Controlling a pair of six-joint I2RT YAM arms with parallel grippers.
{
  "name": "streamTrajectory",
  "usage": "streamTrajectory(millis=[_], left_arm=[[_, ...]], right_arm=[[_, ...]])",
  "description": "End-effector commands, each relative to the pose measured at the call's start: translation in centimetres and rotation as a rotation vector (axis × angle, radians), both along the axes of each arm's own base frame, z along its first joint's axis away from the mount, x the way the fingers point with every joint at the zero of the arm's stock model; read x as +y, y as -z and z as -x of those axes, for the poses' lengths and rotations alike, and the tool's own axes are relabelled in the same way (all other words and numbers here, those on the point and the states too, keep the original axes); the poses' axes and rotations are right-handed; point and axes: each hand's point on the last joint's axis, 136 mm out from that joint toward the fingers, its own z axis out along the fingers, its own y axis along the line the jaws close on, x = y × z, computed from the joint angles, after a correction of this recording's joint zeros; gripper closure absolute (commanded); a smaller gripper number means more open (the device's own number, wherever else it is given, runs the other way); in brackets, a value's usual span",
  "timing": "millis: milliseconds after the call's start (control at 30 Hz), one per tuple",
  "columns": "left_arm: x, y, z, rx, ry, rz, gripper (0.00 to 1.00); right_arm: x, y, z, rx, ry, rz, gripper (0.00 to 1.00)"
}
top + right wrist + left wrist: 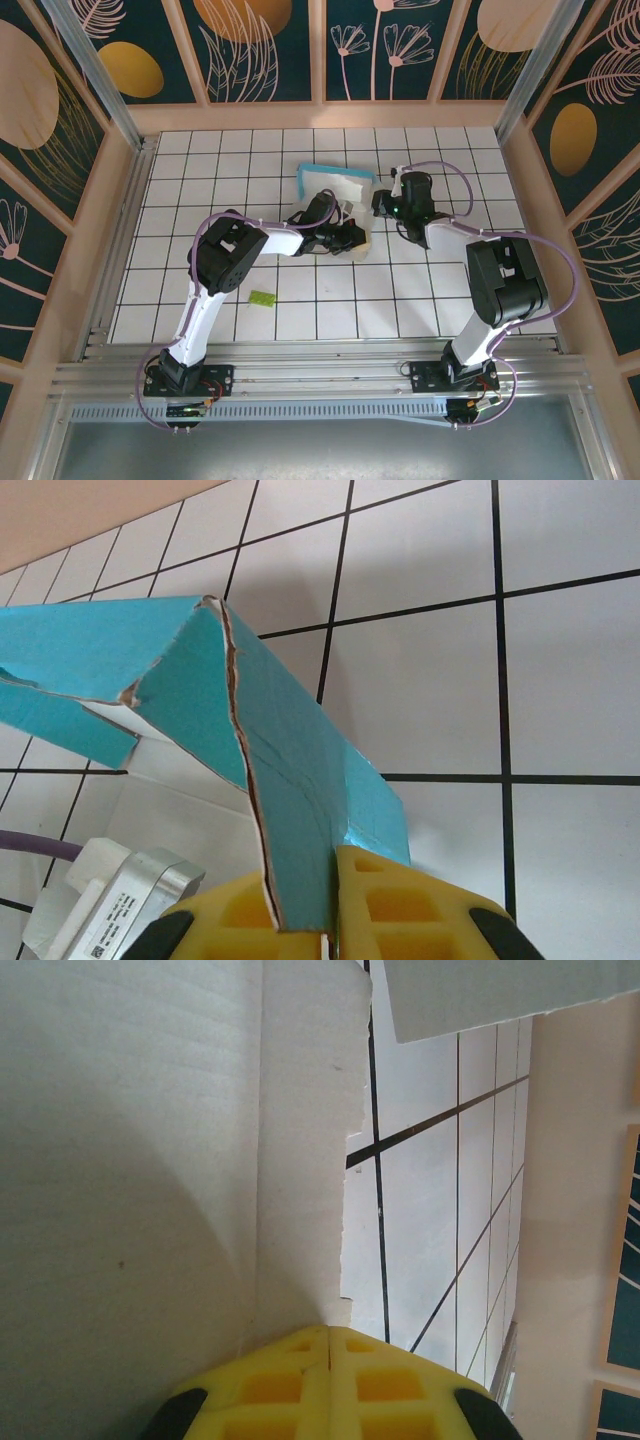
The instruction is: Fold the paper box
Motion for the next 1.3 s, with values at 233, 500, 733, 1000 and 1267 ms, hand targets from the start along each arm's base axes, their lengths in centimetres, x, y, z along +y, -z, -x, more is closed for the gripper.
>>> streamTrajectory(millis=[233,500,733,1000,1267], left_arm=[[0.2,1.8,-0.2,0.008,-0.007,-0.045,1.00],[-0.4,-1.6,-0.8,-0.071,0.008,0.004,0.98],[1.1,-6.7,-2.1,-0.237,-0.022,-0.084,0.80],[5.5,-14.3,-3.7,-0.414,-0.171,-0.179,0.74],[14.7,-21.0,-6.8,-0.478,-0.432,-0.257,0.61]], right_arm=[[2.2,3.5,1.9,0.139,0.010,-0.141,0.88],[1.3,5.3,2.4,0.119,0.042,-0.061,0.88],[0.9,5.6,2.6,0.099,0.033,-0.019,0.90],[0.9,5.6,2.5,0.093,0.031,-0.013,0.90],[1.3,5.4,2.5,0.082,0.017,-0.001,0.90]])
